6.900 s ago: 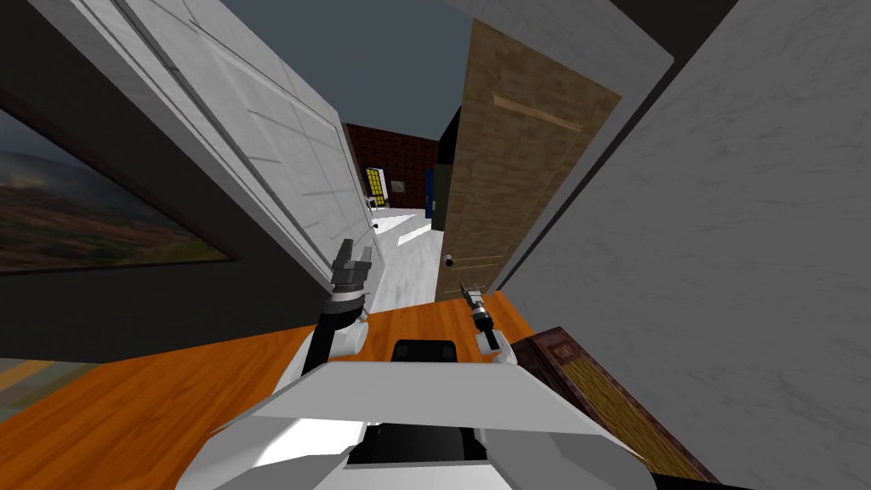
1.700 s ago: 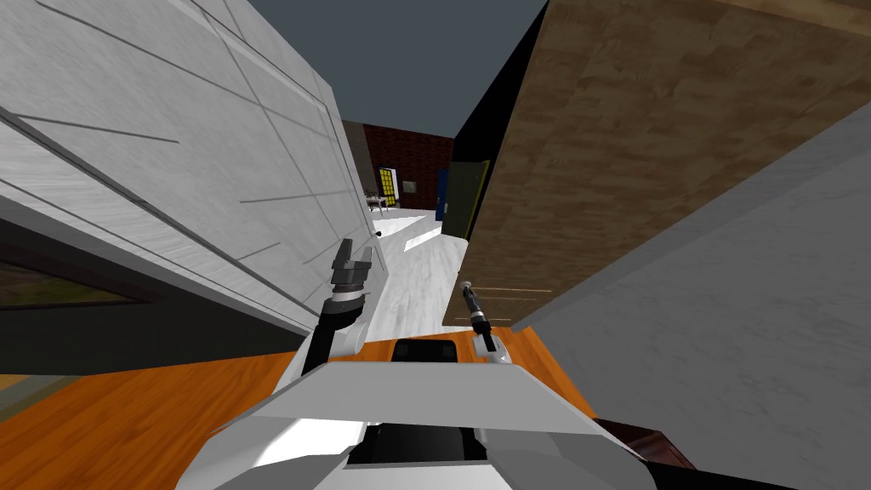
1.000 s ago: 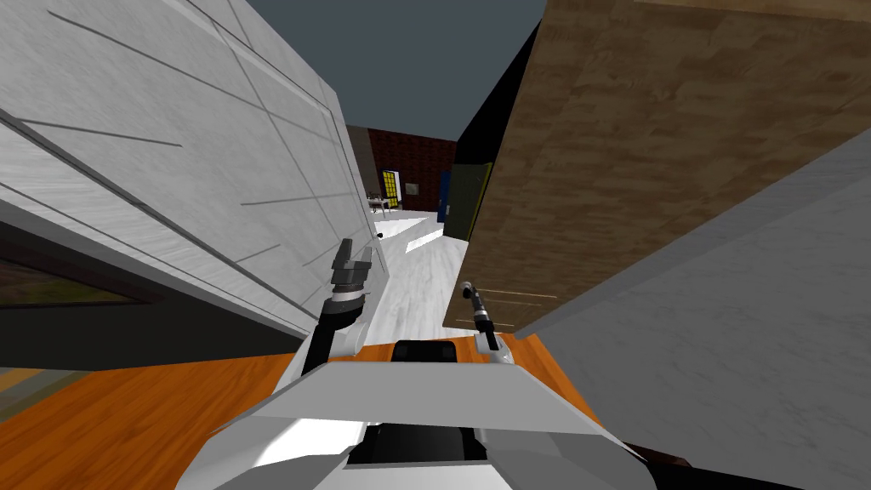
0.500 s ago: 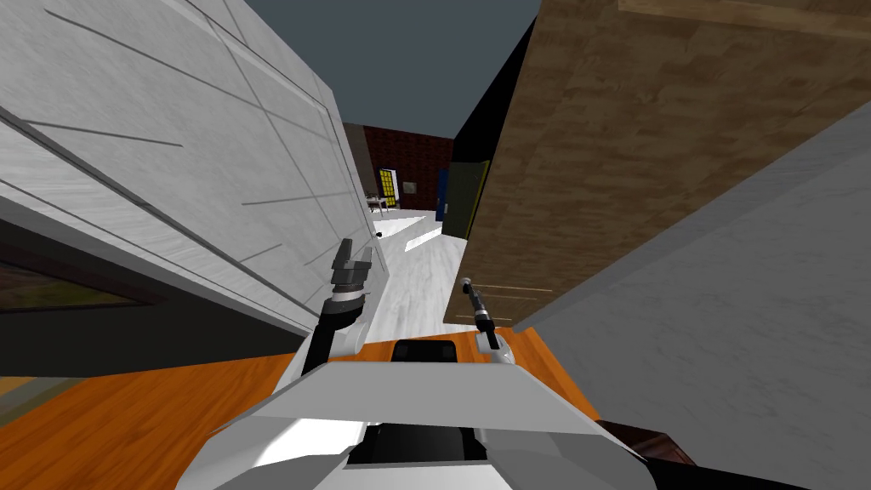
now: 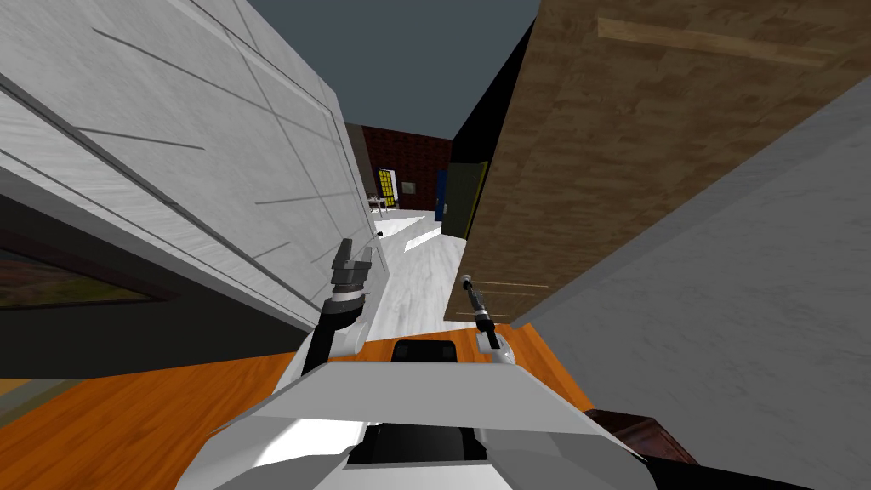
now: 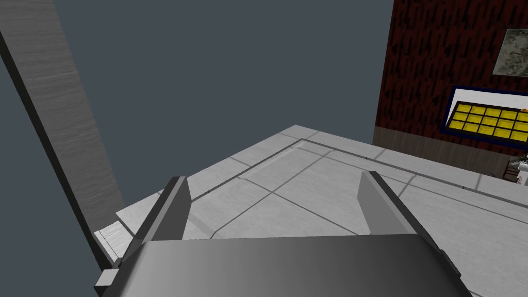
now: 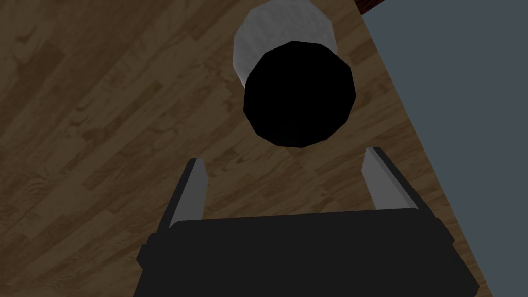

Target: Push the door open

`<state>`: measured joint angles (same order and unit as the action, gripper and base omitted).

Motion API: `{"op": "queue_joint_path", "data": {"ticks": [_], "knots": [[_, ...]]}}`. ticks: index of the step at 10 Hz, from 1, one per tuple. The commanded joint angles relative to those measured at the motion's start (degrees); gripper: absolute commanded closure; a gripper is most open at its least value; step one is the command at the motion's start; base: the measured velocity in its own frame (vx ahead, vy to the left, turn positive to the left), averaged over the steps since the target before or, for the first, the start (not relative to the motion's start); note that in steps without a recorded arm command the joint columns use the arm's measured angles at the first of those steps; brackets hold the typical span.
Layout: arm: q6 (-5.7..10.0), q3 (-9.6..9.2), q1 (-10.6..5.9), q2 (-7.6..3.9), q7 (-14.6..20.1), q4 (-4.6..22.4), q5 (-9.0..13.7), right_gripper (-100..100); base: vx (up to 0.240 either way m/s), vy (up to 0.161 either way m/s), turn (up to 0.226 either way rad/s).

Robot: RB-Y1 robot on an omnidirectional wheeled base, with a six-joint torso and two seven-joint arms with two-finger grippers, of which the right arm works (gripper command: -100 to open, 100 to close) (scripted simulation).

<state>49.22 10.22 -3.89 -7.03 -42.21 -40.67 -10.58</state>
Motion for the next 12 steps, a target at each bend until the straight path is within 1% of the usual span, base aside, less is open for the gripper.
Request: {"op": "queue_joint_path", "data": {"ticks": [1,2,3,4,5,6,7,8,9,10,11,12], "knots": [[0.1,-0.19,-0.42,-0.47,-2.9,0.8,-0.3,-100,-0.074,0.037,-0.064],[0.1,-0.19,-0.42,-0.47,-3.9,0.8,-0.3,-100,-0.057,0.028,-0.027],[0.17,-0.32,-0.71,-0.77,-5.9,1.4,-0.6,-100,-0.046,0.03,-0.04],[0.17,-0.32,-0.71,-0.77,-6.3,1.4,-0.6,-100,-0.038,0.023,-0.015],[0.24,-0.45,-1.01,-1.07,-8.6,2.0,-0.8,-100,-0.045,0.023,-0.033],[0.32,-0.58,-1.31,-1.36,-10.0,2.6,-1.0,-100,-0.062,0.043,-0.064],[0.32,-0.58,-1.31,-1.36,-11.1,2.6,-1.0,-100,-0.062,0.037,-0.02],[0.39,-0.71,-1.61,-1.65,-13.0,3.1,-1.3,-100,-0.063,0.023,-0.032],[0.39,-0.71,-1.61,-1.65,-13.4,3.1,-1.3,-100,-0.043,0.023,-0.018],[0.46,-0.83,-1.9,-1.92,-15.7,3.7,-1.5,-100,-0.052,0.026,-0.033],[0.53,-0.95,-2.17,-2.17,-17.2,4.2,-1.7,-100,-0.073,0.031,-0.058],[0.53,-0.95,-2.17,-2.17,-18.1,4.2,-1.7,-100,-0.051,0.033,-0.021]]}}
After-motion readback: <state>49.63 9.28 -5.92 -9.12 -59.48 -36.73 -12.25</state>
